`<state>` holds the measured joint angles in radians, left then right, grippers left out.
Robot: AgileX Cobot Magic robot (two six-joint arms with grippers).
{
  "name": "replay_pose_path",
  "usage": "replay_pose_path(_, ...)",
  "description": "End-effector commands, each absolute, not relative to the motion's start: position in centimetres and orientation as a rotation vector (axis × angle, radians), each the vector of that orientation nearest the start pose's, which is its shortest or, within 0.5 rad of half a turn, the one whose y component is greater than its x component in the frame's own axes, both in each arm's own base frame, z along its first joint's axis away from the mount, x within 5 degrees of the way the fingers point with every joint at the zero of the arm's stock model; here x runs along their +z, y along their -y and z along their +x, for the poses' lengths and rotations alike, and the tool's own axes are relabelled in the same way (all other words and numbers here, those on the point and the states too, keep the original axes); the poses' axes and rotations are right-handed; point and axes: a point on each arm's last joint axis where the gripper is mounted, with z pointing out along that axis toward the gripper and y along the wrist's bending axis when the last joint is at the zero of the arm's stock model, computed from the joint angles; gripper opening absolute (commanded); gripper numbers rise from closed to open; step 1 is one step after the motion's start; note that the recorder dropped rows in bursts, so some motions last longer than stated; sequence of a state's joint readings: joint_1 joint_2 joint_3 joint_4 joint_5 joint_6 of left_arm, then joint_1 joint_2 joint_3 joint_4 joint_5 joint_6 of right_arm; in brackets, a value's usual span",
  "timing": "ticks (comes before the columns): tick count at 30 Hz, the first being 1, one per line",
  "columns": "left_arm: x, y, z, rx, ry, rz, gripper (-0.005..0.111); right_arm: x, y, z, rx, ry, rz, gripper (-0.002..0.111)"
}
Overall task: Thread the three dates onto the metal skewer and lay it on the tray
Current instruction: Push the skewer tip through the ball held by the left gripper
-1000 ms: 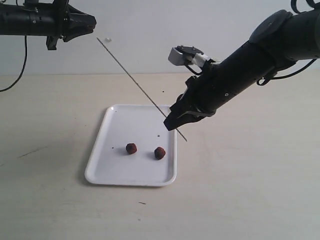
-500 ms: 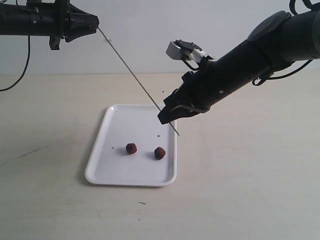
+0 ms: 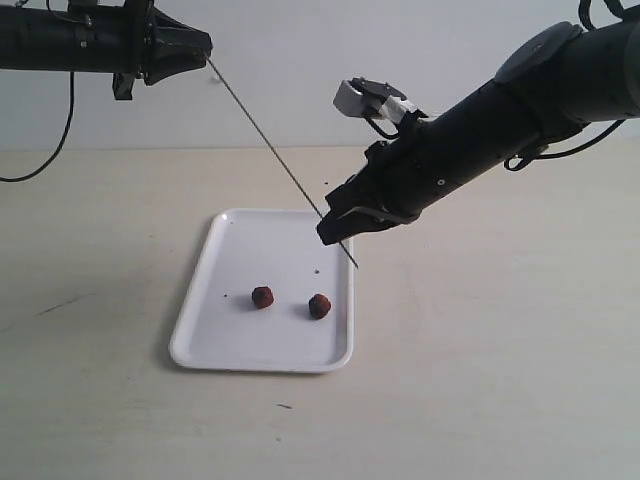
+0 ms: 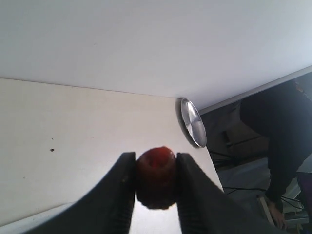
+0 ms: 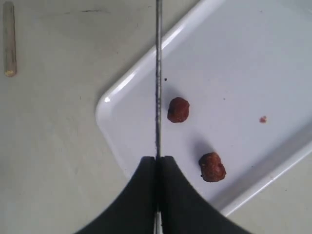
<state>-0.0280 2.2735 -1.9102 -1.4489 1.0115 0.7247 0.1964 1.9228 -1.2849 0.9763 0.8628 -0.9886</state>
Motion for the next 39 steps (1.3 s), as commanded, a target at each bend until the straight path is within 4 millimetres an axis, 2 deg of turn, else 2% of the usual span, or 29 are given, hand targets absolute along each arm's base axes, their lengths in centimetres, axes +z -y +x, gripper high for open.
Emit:
replay_pose_path(1,25.3,9.3,49.8,-1.422,-2.063,0.077,0.028,20.2,-13.3,37.3,0.895,-2.445,-0.710,0.000)
replay_pose_path(17,25.4,9.4,49.8,-1.421,-2.043,0.096,0.028,20.1,-13.2,37.2,0.877,-2.450,-0.727,0.000)
replay_pose_path(26,25.4,10.8,49.6,-1.421,-2.044,0.143,0.028,20.1,-13.2,37.3,0.868,-2.447,-0.721,0.000)
replay_pose_path(39,25.2,10.4,50.3,-1.346,-2.033,0.070,0.028,20.0,-13.1,37.2,0.850,-2.461,-0.747,0.000)
